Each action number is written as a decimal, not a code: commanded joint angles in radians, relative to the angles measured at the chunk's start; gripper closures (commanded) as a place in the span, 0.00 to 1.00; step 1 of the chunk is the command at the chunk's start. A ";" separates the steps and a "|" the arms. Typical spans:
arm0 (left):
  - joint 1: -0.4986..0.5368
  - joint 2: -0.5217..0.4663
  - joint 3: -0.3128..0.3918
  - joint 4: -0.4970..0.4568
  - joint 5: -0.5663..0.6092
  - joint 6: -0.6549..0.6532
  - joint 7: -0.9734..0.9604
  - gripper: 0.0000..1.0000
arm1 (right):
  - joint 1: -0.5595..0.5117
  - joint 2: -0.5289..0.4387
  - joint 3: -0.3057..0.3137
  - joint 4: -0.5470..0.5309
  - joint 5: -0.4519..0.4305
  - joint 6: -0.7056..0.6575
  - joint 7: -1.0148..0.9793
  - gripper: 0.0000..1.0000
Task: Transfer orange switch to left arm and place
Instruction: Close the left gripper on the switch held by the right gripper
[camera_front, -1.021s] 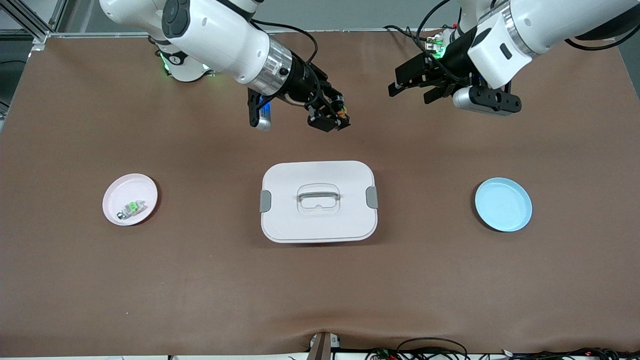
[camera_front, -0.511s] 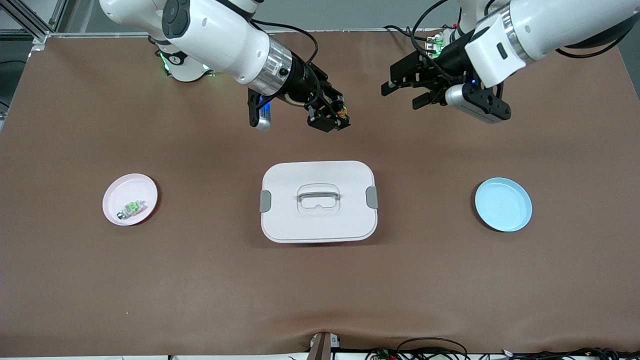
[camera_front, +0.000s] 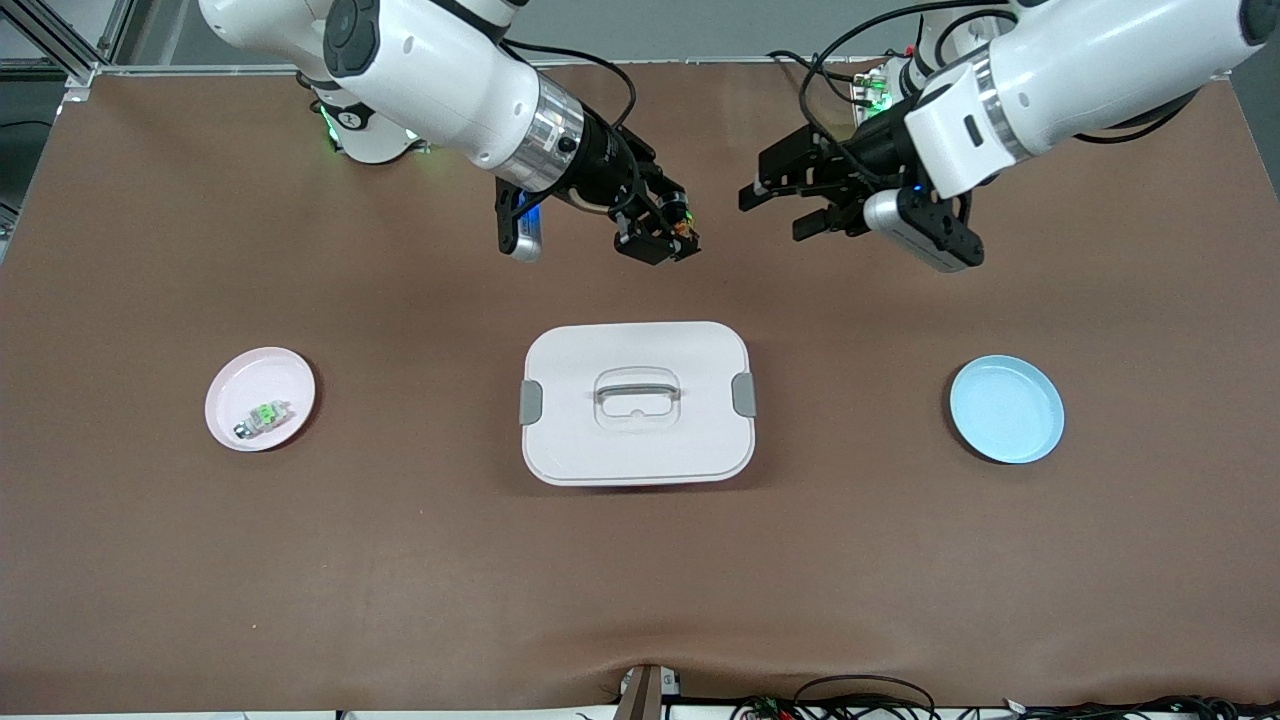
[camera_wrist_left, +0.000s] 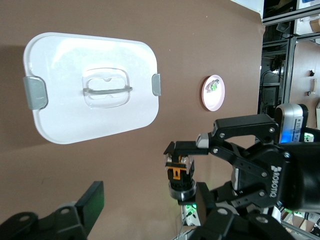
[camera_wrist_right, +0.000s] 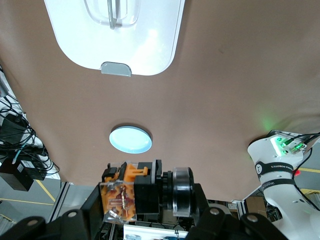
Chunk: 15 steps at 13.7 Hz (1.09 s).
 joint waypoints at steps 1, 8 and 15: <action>0.007 -0.019 -0.030 -0.059 -0.027 0.072 0.042 0.22 | 0.013 0.002 -0.010 0.006 0.017 0.006 0.012 0.84; 0.007 -0.037 -0.065 -0.130 -0.125 0.117 0.104 0.24 | 0.014 0.001 -0.010 0.006 0.017 0.006 0.012 0.84; 0.005 -0.039 -0.102 -0.168 -0.176 0.192 0.113 0.28 | 0.013 0.001 -0.010 0.006 0.017 0.001 0.007 0.84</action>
